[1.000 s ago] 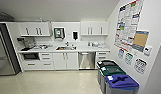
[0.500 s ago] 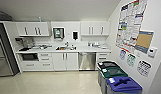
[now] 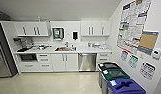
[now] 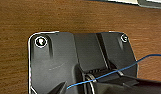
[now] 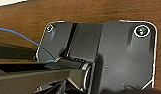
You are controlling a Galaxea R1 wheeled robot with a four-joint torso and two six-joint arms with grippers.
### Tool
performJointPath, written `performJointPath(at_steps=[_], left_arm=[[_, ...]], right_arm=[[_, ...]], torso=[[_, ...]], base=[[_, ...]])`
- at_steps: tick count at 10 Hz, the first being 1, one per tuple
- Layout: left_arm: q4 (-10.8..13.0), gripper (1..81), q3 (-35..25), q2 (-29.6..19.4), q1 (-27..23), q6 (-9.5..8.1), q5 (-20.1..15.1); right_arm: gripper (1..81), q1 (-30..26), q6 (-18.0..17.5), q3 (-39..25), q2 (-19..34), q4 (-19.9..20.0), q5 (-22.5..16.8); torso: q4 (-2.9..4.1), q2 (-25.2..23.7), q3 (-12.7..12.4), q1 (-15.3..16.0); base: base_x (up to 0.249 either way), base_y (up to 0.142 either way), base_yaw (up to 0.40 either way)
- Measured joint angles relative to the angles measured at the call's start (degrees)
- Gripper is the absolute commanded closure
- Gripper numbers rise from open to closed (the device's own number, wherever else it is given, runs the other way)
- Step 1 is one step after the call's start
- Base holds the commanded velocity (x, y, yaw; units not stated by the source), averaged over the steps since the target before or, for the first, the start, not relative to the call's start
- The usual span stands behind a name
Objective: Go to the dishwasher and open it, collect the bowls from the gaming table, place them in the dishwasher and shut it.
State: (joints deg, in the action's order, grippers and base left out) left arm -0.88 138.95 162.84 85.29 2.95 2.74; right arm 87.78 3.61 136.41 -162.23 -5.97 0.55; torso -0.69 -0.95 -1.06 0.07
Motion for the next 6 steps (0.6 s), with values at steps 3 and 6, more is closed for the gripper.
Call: performJointPath(at_steps=[3, 6], left_arm=[[0.0, 1.0, 0.0, 0.0, 0.0, 0.0, 0.0], [0.0, 1.0, 0.0, -0.2, 0.0, 0.0, 0.0]], right_arm=[[1.0, 0.0, 0.0, 0.0, 0.0, 0.0, 0.0], [1.0, 0.0, 0.0, 0.0, 0.0, 0.0, 0.1]], torso=[[0.0, 0.0, 0.0, 0.0], [0.0, 0.0, 0.0, 0.0]], base=[[0.125, 0.0, 0.0], [0.125, 0.0, 0.0]])
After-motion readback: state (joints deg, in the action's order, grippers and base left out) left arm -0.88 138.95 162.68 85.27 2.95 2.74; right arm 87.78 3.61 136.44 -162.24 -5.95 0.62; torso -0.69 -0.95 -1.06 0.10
